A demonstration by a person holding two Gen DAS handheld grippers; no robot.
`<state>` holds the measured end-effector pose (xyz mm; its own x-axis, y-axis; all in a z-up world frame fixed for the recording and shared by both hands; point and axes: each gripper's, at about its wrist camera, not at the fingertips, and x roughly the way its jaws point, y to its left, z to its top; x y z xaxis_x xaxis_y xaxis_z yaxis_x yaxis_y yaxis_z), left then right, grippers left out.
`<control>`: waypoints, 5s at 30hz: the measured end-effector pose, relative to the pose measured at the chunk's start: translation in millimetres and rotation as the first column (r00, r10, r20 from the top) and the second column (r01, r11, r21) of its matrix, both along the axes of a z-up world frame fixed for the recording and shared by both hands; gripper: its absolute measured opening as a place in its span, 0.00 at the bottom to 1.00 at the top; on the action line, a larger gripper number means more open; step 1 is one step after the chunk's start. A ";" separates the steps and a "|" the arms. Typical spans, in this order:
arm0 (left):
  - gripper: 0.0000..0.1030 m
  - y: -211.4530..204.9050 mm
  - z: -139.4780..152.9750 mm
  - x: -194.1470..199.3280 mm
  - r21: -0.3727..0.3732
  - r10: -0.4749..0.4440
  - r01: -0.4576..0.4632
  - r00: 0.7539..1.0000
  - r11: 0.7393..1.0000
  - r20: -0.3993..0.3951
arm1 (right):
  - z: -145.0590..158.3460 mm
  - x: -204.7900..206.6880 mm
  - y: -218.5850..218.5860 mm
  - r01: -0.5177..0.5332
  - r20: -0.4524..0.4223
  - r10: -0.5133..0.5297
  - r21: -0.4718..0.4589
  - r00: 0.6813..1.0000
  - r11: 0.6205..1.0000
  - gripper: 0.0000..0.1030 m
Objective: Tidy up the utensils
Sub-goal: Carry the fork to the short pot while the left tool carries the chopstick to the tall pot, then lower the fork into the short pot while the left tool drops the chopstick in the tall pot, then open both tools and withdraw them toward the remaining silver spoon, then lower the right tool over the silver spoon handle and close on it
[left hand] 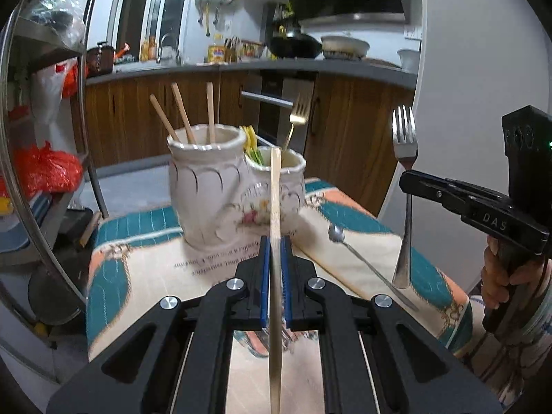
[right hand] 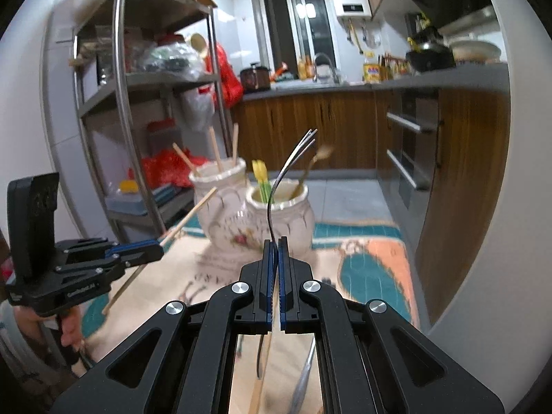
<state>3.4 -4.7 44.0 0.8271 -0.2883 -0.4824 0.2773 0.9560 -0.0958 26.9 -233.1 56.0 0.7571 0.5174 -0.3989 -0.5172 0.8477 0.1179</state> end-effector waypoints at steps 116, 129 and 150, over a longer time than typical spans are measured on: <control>0.95 15.3 41.2 5.7 0.059 0.097 -0.117 0.957 0.991 0.272 | 1.3 31.7 -1.9 0.209 0.063 -0.207 -0.034 0.976 0.977 0.95; 0.95 -0.9 -13.5 -5.0 0.083 0.085 -0.096 0.989 0.992 0.124 | -48.5 34.3 -9.3 0.251 -0.105 -0.270 -0.166 0.957 0.954 0.95; 0.95 20.2 -28.1 14.9 0.003 0.136 -0.136 0.991 0.991 -0.012 | -88.4 70.5 23.8 0.175 -0.251 -0.278 -0.368 0.927 0.913 0.90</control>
<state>18.4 15.5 15.9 0.8527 -0.1726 -0.4931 0.1435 0.9849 -0.0966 97.4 -209.2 -32.5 0.6601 0.1431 -0.7374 -0.2925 0.9532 -0.0769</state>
